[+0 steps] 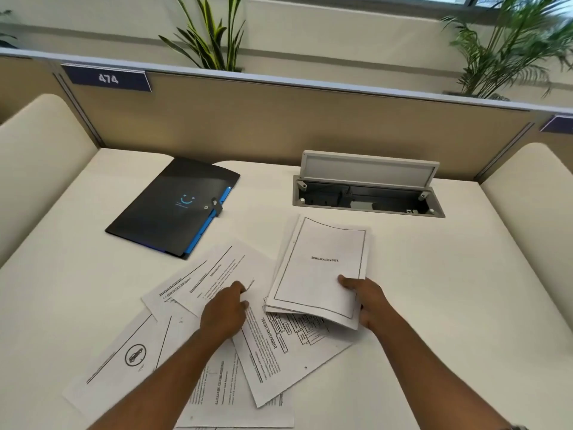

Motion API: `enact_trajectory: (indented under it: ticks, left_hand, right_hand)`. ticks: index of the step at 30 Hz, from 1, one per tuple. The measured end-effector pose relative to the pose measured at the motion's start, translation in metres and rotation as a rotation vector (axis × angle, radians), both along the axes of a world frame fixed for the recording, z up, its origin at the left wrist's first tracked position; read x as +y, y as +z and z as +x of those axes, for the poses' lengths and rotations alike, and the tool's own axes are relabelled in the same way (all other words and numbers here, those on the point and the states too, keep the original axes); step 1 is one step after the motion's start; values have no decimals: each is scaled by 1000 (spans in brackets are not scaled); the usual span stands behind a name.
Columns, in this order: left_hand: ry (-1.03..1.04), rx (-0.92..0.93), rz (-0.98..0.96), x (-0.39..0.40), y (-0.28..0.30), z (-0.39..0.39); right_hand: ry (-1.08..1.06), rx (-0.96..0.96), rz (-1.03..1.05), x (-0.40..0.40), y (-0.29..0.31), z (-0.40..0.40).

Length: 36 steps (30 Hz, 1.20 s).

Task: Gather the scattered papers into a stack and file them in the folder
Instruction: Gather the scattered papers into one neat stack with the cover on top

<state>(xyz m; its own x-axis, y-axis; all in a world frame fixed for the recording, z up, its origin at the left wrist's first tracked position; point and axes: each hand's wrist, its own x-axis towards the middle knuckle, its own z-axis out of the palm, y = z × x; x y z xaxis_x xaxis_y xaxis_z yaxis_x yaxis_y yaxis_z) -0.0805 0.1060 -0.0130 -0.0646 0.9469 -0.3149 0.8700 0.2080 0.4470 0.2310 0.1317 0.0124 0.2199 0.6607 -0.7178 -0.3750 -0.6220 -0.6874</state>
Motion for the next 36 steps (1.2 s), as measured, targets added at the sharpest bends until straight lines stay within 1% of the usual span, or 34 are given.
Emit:
enact_trajectory:
  ticks: [3, 7, 9, 11, 13, 17, 19, 21, 23, 24, 25, 28, 29, 30, 34, 36]
  left_hand:
    - [154, -100, -13, -15, 0, -1]
    - [391, -290, -15, -37, -1, -7]
    - [437, -333, -11, -51, 0, -5]
    - [442, -363, -28, -60, 0, 0]
    - [373, -346, -70, -70, 3, 7]
    - [127, -275, -153, -85, 11, 16]
    - [83, -260, -149, -90, 15, 16]
    - [91, -269, -139, -91, 17, 14]
    - [143, -382, -176, -91, 19, 12]
    - [171, -455, -209, -91, 20, 13]
    - [194, -511, -237, -92, 21, 14]
    - [232, -579, -254, -95, 23, 17]
    - [233, -603, -251, -96, 23, 18]
    - [234, -631, -252, -97, 23, 20]
    - [235, -712, -224, -100, 23, 25]
    - [244, -801, -215, -100, 22, 25]
  right_hand:
    - [-82, 110, -60, -31, 0, 15]
    - [-175, 175, -83, -64, -2, 26]
    - [-167, 161, -65, -78, 0, 26]
    - [-114, 98, -43, -83, -1, 21]
    - [-29, 0, -33, -88, -1, 16]
    - [166, -182, -14, -95, 0, 9]
    - [254, -307, -10, -98, -1, 6]
    - [366, -515, -9, -101, -5, 1]
    - [503, -753, -19, -109, -8, -7]
    - [555, -841, -25, -113, -9, -12]
    - [592, -908, -23, -117, -9, -17]
    - [662, -1058, 6, -123, -12, -30]
    - [658, -1060, 22, -122, -11, -32]
    - [634, -1022, 36, -121, -10, -35]
    - [442, -669, 91, -114, -1, -37]
    - [324, -511, 97, -109, 1, -32]
